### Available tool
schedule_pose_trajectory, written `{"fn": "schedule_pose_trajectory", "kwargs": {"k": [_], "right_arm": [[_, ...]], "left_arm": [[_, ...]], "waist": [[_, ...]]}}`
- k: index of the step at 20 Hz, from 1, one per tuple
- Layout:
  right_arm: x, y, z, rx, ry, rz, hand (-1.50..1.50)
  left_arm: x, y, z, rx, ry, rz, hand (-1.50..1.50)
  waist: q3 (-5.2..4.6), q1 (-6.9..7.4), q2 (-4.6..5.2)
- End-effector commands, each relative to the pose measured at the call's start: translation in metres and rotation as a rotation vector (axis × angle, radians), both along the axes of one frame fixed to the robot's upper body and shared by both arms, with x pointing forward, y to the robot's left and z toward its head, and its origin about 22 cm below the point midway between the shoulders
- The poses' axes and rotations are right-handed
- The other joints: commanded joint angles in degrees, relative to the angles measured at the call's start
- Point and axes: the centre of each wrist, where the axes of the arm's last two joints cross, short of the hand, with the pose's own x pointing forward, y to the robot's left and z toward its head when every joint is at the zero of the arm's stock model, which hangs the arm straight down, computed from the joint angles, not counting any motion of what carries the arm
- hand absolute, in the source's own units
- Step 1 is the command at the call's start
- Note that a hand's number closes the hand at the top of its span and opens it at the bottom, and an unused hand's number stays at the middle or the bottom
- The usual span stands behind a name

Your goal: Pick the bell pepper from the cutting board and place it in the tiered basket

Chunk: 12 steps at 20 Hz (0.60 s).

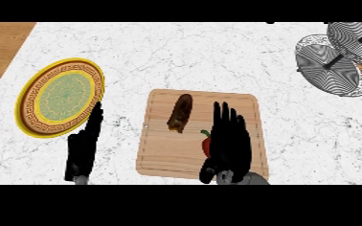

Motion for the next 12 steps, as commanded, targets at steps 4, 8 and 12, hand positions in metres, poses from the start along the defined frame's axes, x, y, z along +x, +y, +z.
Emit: {"fn": "schedule_pose_trajectory", "kwargs": {"k": [4, 8, 12], "right_arm": [[0.01, 0.015, -0.005, -0.125, 0.138, -0.134, -1.5], [0.015, 0.001, -0.011, -0.106, 0.193, -0.151, -1.5], [0.017, -0.001, -0.032, -0.092, 0.227, -0.167, -1.5]], "left_arm": [[0.005, -0.009, -0.002, -0.007, 0.032, 0.004, 0.0], [0.002, 0.004, 0.003, -0.002, 0.051, -0.005, 0.0], [-0.002, -0.014, 0.003, -0.004, 0.04, 0.003, 0.0]], "waist": [[-0.19, 0.24, 0.25], [-0.18, -0.09, 0.17], [-0.15, 0.04, 0.2]]}}
